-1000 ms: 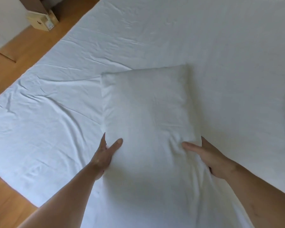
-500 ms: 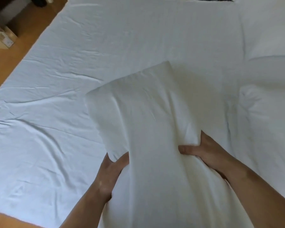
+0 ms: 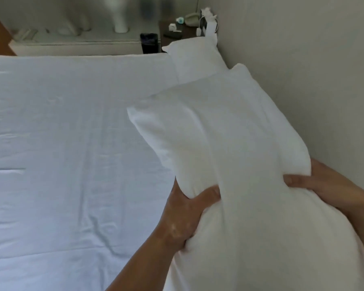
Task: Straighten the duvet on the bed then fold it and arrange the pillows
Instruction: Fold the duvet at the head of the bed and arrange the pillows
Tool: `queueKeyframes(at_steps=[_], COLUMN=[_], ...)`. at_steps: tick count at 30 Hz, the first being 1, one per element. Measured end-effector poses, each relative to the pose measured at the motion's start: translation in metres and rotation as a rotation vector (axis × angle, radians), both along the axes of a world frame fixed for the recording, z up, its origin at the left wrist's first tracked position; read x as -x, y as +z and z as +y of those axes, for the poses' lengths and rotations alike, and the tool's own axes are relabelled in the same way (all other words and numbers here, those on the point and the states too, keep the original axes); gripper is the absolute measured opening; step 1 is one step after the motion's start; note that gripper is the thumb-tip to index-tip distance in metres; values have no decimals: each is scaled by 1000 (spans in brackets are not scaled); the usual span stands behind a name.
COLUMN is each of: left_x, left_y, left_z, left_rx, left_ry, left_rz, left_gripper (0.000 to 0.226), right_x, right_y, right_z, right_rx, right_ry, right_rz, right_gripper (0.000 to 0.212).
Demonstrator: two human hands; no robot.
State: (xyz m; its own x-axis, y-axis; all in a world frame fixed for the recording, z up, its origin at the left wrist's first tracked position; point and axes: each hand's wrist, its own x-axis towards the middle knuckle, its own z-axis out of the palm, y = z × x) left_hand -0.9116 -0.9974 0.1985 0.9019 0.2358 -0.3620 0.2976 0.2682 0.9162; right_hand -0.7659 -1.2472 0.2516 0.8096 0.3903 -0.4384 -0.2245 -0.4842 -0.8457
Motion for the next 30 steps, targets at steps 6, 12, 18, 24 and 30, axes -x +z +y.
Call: queueKeyframes(at_steps=[6, 12, 18, 24, 30], left_x=[-68, -66, -83, -82, -101], left_y=[-31, -103, -79, -72, -80], left_z=[-113, -148, -156, -146, -113], left_rx=[-53, -253, -398, -582, -615], left_ry=[-53, -17, 21, 20, -148], left_rz=[63, 334, 225, 293, 494], left_gripper=[80, 127, 94, 97, 141], right_x=[-61, -76, -77, -74, -65], right_y=[-24, -120, -124, -134, -141], right_z=[-122, -153, -146, -134, -113], right_rx=[25, 309, 190, 215, 468], right_ry=[-95, -210, -255, -200, -148], right_rz=[64, 33, -77, -45, -35], right_gripper=[81, 92, 83, 99, 102])
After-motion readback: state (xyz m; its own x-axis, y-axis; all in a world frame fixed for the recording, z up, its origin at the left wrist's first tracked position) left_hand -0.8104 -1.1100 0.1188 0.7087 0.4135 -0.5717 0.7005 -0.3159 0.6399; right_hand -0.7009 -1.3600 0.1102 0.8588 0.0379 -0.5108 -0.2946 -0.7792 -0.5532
